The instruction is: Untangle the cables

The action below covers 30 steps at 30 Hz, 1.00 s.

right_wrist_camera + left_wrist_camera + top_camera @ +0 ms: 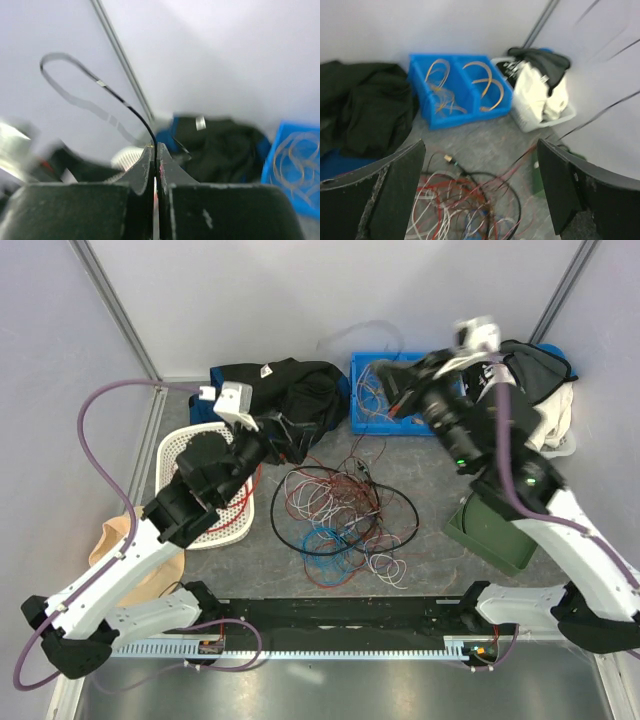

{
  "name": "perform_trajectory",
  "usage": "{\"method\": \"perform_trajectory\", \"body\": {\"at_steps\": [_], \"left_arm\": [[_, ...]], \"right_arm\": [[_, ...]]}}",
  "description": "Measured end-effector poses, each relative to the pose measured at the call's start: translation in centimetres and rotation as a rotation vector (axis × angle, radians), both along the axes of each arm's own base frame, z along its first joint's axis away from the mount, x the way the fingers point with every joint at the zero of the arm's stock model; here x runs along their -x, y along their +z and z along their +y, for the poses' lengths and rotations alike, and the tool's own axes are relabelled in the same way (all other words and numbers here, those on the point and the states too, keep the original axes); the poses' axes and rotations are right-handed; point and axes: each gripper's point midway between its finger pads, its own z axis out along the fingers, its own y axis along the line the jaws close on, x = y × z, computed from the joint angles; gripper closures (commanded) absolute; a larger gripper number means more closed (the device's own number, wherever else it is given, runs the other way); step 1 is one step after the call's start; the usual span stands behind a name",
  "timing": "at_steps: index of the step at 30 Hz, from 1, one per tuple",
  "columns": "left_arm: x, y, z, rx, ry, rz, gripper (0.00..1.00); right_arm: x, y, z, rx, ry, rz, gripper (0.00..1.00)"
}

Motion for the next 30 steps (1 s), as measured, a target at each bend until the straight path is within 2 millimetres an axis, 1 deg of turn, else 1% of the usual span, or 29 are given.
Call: {"method": "perform_trajectory", "body": {"at_steps": [1,4,6,8,9,11,13,15,17,18,21,23,24,26,30], "left_arm": [[0.0,-1.6,0.6,-0.012,0.024,0.018,0.0],[0.2,-4.8,1.8,-0.031,0.067,0.048,0.0],[0.4,-6.5,2.5,-0.035,0.088,0.063,0.0],[0.6,-7.5,2.9,-0.031,0.1,0.075,0.0],[0.6,-7.9,3.1,-0.019,0.11,0.079,0.0],[0.8,-8.4,3.4,-0.002,0.119,0.084,0.0],[1.1,-8.6,3.6,0.035,0.116,0.063,0.01],[1.6,-8.3,3.8,0.091,0.1,0.016,0.01],[2.3,-7.9,3.7,0.149,0.065,-0.04,0.0],[2.6,-7.5,3.4,0.187,0.034,-0.08,0.0],[3.7,-6.3,2.1,0.26,-0.063,-0.177,0.0],[4.2,-5.3,0.9,0.29,-0.135,-0.238,0.0],[4.4,-4.9,0.2,0.298,-0.17,-0.268,0.0],[4.8,-3.7,-1.4,0.314,-0.245,-0.346,0.0],[4.9,-4.0,-3.9,0.279,-0.343,-0.429,0.0]], "right_arm": [[0.6,2.9,-1.0,-0.04,-0.013,-0.041,1.0],[2.3,8.6,-3.6,-0.123,-0.042,-0.122,1.0],[3.2,10.8,-4.8,-0.15,-0.051,-0.152,1.0],[3.7,12.1,-5.5,-0.166,-0.056,-0.172,1.0],[3.8,12.6,-5.7,-0.169,-0.057,-0.178,1.0],[3.7,12.7,-5.6,-0.165,-0.058,-0.175,1.0],[3.3,11.7,-5.1,-0.137,-0.058,-0.15,1.0],[2.4,9.6,-4.1,-0.096,-0.056,-0.11,1.0],[1.5,6.8,-3.1,-0.052,-0.053,-0.059,1.0],[0.8,4.5,-2.2,-0.013,-0.049,-0.017,1.0],[-0.3,-0.2,-0.5,0.066,-0.032,0.074,1.0],[-0.5,-2.4,0.4,0.1,-0.011,0.124,1.0],[-0.5,-3.0,0.7,0.103,0.0,0.142,1.0],[-0.2,-3.2,1.2,0.095,0.025,0.158,1.0],[0.7,-2.6,1.8,0.059,0.083,0.179,1.0]]}}
